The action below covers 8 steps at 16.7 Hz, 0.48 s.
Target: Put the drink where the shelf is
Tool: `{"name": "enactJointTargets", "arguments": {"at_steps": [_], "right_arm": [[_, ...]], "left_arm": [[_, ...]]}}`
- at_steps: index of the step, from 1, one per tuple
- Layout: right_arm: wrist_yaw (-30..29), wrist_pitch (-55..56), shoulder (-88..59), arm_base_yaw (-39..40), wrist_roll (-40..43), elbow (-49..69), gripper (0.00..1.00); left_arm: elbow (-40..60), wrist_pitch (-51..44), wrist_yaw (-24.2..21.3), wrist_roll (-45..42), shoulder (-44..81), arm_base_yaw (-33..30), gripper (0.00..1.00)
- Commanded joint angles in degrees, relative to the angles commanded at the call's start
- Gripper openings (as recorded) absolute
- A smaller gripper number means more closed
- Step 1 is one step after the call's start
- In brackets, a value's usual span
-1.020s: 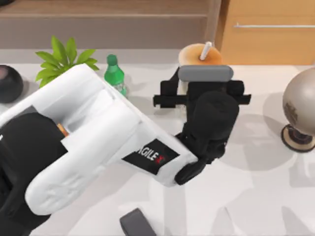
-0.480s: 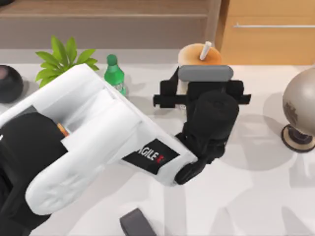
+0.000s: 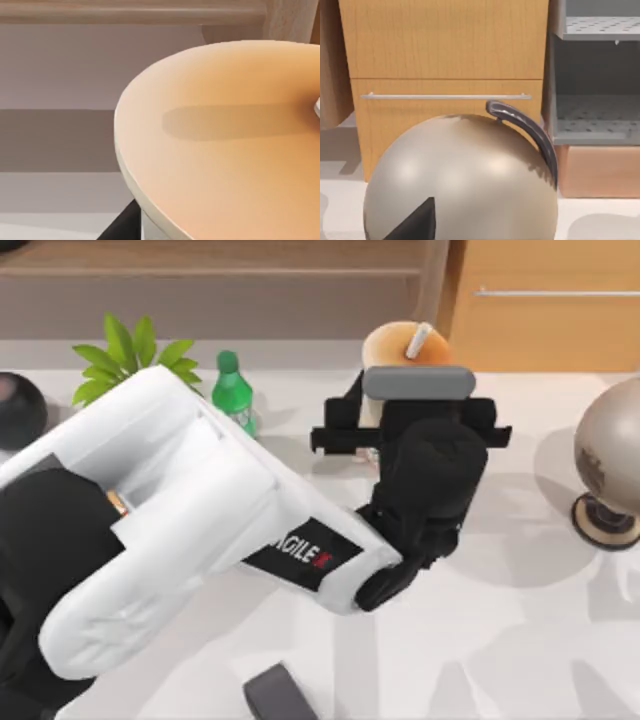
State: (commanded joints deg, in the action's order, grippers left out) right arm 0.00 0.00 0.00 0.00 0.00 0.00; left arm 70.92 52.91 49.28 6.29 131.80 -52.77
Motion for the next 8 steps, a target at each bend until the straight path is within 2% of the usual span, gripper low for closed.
{"name": "enactJointTargets", "arguments": {"at_steps": [5,8], "right_arm": [[0.00,0.00,0.00,0.00,0.00,0.00,1.00],[0.00,0.00,0.00,0.00,0.00,0.00,1.00]], "left_arm": [[-0.02,-0.08,0.03,-0.07,0.07,-0.01,0.00],[0.78,-2.56,-2.70,-0.97,-2.74,-0.58,0.00]]}}
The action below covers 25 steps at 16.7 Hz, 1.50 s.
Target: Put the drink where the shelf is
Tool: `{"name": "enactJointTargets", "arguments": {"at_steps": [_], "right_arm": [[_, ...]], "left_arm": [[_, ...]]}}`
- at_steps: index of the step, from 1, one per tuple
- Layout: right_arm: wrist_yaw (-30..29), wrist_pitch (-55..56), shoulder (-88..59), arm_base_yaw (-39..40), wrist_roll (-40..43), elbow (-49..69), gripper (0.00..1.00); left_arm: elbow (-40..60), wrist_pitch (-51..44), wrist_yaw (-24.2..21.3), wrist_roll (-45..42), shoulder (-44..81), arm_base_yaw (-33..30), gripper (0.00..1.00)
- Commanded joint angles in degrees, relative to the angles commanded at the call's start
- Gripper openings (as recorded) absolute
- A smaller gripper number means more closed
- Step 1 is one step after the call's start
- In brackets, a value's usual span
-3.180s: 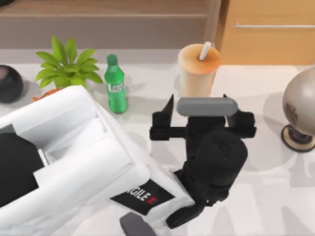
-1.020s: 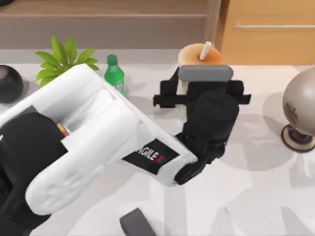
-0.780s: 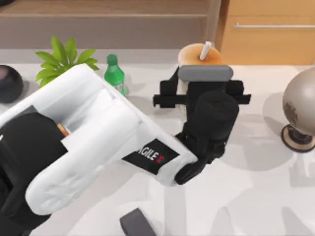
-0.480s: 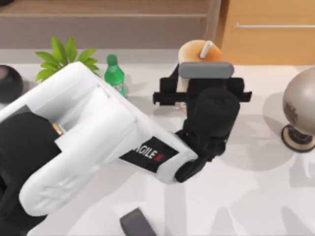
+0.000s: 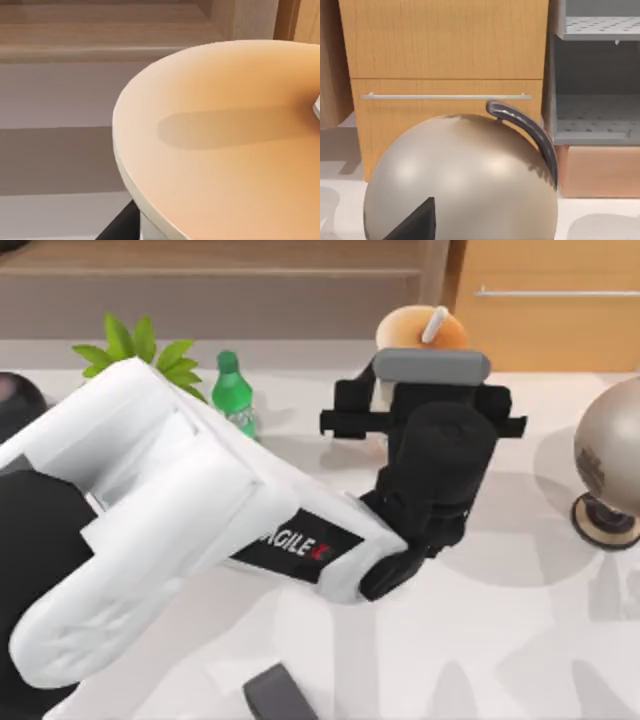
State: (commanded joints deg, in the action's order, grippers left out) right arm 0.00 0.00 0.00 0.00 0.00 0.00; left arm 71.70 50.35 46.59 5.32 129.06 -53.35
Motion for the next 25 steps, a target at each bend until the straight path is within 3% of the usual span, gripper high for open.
{"name": "enactJointTargets", "arguments": {"at_steps": [12,25], "right_arm": [[0.00,0.00,0.00,0.00,0.00,0.00,1.00],[0.00,0.00,0.00,0.00,0.00,0.00,1.00]], "left_arm": [[-0.47,-19.76,-18.86,-3.06,-19.33,7.07,0.00],[7.86,-35.47,-27.56,-2.48,-23.53,21.58,0.00]]}}
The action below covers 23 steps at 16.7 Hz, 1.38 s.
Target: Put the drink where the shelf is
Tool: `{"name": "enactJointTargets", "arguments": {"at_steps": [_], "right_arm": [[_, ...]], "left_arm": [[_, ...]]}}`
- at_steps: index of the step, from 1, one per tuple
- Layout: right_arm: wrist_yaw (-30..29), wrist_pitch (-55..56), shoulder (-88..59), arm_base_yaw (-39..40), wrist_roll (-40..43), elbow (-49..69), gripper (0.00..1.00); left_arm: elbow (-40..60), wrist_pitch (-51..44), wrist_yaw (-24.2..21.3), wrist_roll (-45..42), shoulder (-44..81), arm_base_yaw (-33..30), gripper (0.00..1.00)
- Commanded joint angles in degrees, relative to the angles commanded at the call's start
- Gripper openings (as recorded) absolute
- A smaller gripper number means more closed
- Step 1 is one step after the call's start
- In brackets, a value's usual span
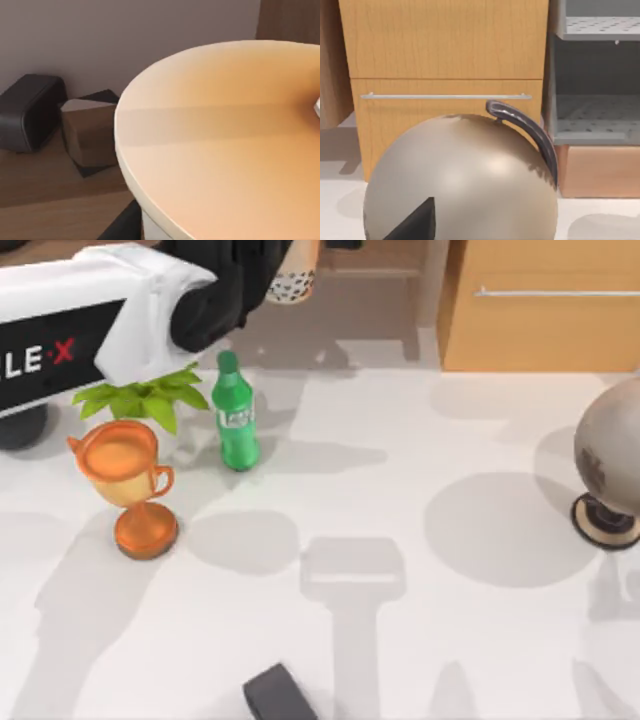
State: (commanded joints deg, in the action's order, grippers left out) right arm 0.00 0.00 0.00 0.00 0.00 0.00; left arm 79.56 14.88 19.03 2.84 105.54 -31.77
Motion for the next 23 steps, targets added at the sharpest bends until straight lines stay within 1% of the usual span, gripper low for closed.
{"name": "enactJointTargets", "arguments": {"at_steps": [4,6,13,15,23], "right_arm": [[0.00,0.00,0.00,0.00,0.00,0.00,1.00],[0.00,0.00,0.00,0.00,0.00,0.00,1.00],[0.00,0.00,0.00,0.00,0.00,0.00,1.00],[0.00,0.00,0.00,0.00,0.00,0.00,1.00],[0.00,0.00,0.00,0.00,0.00,0.00,1.00]], "left_arm": [[6.61,-6.52,-0.37,0.50,0.98,7.79,0.00],[8.90,-8.75,-0.24,0.70,0.97,9.93,0.00],[9.23,-9.10,-0.16,0.59,0.82,10.13,0.00],[8.25,-9.20,-0.78,-0.22,0.15,10.24,0.00],[-0.37,-9.45,-5.97,-11.73,-6.11,11.13,0.00]]}}
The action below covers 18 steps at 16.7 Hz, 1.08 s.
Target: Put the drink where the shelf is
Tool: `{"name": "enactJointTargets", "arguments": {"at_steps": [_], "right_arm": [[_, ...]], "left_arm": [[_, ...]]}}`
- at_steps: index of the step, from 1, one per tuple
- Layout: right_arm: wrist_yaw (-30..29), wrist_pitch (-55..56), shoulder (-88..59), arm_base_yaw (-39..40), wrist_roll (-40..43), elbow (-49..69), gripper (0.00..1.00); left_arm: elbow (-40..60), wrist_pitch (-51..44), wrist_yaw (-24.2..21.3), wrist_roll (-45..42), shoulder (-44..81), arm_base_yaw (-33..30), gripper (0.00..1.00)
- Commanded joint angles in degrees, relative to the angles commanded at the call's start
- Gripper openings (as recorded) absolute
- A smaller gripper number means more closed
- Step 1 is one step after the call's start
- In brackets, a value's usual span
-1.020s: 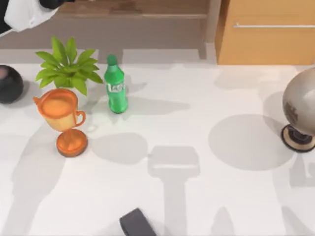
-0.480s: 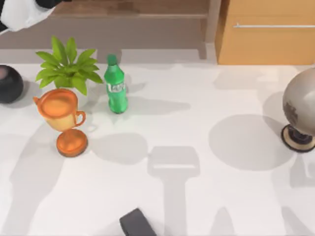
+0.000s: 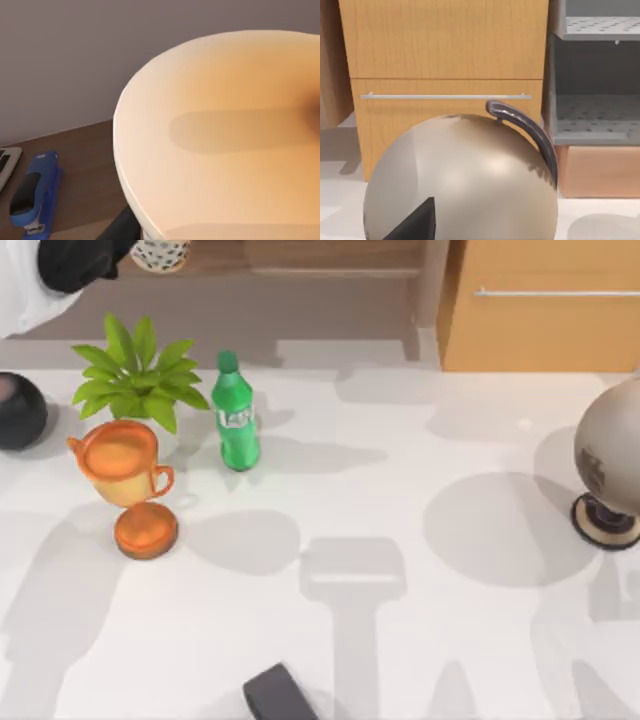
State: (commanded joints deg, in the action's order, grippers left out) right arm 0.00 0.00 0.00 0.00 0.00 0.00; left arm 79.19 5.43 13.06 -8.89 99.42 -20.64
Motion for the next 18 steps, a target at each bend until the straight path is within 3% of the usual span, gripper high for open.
{"name": "enactJointTargets", "arguments": {"at_steps": [6,18], "right_arm": [[0.00,0.00,0.00,0.00,0.00,0.00,1.00],[0.00,0.00,0.00,0.00,0.00,0.00,1.00]], "left_arm": [[0.45,1.90,-0.55,-2.53,1.88,0.29,0.00],[12.75,5.50,4.04,12.15,15.09,0.81,0.00]]}}
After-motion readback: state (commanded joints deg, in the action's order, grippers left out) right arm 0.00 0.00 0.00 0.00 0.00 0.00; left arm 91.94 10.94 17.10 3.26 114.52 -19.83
